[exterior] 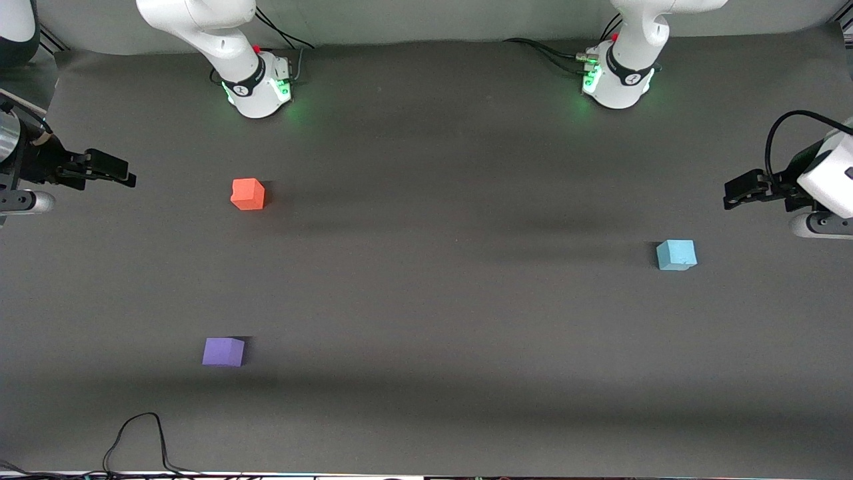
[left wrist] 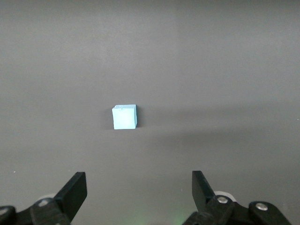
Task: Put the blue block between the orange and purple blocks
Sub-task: 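Move the left gripper toward the light blue cube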
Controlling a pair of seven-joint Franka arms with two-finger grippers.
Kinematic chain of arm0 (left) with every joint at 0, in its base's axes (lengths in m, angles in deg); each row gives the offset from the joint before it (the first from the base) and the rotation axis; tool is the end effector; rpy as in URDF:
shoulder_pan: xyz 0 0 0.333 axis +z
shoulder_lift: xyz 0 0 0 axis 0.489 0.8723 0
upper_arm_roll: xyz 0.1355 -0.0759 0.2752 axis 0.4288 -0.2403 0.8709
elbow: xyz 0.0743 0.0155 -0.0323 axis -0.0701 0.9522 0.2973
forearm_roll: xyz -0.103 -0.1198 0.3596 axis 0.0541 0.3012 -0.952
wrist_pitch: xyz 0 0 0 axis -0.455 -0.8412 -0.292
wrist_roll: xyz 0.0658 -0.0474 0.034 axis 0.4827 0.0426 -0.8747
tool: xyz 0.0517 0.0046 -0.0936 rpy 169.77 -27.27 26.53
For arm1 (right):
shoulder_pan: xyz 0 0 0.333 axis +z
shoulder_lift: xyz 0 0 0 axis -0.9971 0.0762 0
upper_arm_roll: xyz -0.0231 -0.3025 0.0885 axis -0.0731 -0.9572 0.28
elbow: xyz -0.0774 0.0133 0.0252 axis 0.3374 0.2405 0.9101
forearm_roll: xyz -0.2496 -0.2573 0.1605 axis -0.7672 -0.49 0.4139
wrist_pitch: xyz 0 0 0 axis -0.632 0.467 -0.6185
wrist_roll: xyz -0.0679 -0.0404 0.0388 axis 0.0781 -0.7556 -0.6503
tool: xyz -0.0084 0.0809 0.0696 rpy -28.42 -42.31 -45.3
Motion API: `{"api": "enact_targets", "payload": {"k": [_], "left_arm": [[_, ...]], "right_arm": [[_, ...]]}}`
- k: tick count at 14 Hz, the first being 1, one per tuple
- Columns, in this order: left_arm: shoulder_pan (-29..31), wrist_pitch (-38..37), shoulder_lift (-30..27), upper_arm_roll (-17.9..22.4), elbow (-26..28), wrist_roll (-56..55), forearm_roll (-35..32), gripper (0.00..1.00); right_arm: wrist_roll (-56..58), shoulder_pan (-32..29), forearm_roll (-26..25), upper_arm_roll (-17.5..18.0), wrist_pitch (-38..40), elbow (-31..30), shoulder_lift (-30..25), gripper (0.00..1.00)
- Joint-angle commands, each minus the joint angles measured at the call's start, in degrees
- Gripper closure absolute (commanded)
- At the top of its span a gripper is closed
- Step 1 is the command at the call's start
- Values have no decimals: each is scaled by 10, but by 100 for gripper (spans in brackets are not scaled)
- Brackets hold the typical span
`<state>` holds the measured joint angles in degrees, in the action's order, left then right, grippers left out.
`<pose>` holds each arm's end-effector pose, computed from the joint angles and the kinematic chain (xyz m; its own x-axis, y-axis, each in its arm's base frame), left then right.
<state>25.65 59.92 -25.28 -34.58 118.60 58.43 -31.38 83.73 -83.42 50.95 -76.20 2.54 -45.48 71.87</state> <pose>0.5725 -0.0102 0.5823 0.9946 -0.0582 -0.0862 -0.0587 -0.9983 -0.0040 0.5313 -0.0191 0.5898 0.9888 -0.0114 -0.1488 -0.0192 -0.9985 -0.0513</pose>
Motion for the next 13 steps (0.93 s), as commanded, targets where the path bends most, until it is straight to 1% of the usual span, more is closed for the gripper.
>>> {"api": "enact_targets", "payload": {"k": [1,6,8,10,13], "left_arm": [[4,-13,-10,-4,4,-2,4,0],[-2,-14,-6,-4,6,-7,-4,0],[7,-13,-13,-2,18,15,-4,0],[33,-6,-43,4,55,75,-4,0],[57,17,-103,5,128,112,-5,0]], "right_arm": [[-1,3,2,4,6,22,7,0],[-1,2,3,3,5,24,9,0],[4,1,3,1,0,25,9,0],[5,2,3,1,-4,25,9,0],[7,3,3,4,-8,19,7,0]]}}
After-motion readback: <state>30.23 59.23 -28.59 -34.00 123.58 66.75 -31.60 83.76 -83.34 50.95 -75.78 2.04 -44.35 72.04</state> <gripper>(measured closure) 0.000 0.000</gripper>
